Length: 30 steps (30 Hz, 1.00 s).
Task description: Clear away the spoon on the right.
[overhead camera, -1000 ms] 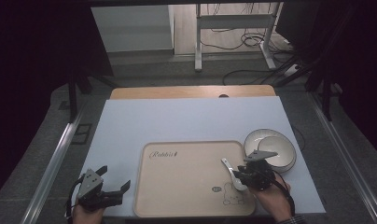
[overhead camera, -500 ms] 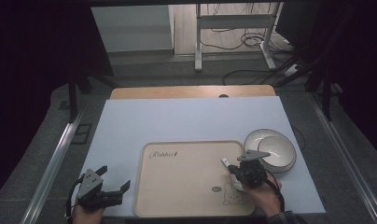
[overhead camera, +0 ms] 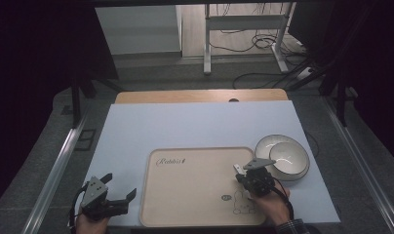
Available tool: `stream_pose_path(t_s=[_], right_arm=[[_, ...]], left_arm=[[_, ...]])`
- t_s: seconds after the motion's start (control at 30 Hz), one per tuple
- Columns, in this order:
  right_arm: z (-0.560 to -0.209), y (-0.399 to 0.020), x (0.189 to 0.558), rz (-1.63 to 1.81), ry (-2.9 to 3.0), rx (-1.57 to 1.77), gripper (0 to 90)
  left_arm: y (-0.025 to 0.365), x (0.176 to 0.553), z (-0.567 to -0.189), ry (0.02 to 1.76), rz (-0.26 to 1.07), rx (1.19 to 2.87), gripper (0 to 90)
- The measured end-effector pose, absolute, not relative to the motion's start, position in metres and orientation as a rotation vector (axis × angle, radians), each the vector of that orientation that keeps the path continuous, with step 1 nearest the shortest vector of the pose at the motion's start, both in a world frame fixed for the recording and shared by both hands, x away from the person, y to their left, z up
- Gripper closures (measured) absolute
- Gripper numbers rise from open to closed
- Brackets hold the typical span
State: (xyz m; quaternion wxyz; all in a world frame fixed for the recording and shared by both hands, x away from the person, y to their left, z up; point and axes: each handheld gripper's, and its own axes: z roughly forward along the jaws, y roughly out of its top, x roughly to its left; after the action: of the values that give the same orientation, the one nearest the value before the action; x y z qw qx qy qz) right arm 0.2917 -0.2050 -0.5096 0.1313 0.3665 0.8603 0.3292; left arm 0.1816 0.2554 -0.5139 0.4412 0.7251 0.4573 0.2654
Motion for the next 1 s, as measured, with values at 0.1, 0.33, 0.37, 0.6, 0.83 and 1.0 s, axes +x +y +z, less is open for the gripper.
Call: stream_pose_path(t_s=[0.1,0.33,0.37,0.6,0.83,1.0], right_arm=[[-0.509,-0.207,0.292,0.955,2.488,1.070,89.5],[-0.510,-0.211,0.292,0.946,2.478,1.085,89.5],[-0.510,-0.212,0.293,0.943,2.478,1.079,89.5],[-0.509,-0.213,0.292,0.948,2.470,1.081,89.3],[-0.505,-0.213,0.290,1.003,2.426,1.074,74.8],[-0.501,-0.216,0.288,1.040,2.395,1.087,63.6]], left_arm=[[0.255,0.182,-0.514,1.135,0.658,1.801,1.9],[0.255,0.182,-0.514,1.135,0.658,1.802,1.9],[0.255,0.182,-0.514,1.135,0.659,1.802,1.9],[0.255,0.182,-0.514,1.135,0.658,1.802,1.9],[0.255,0.182,-0.515,1.136,0.655,1.804,1.9],[0.255,0.182,-0.515,1.137,0.652,1.805,1.9]])
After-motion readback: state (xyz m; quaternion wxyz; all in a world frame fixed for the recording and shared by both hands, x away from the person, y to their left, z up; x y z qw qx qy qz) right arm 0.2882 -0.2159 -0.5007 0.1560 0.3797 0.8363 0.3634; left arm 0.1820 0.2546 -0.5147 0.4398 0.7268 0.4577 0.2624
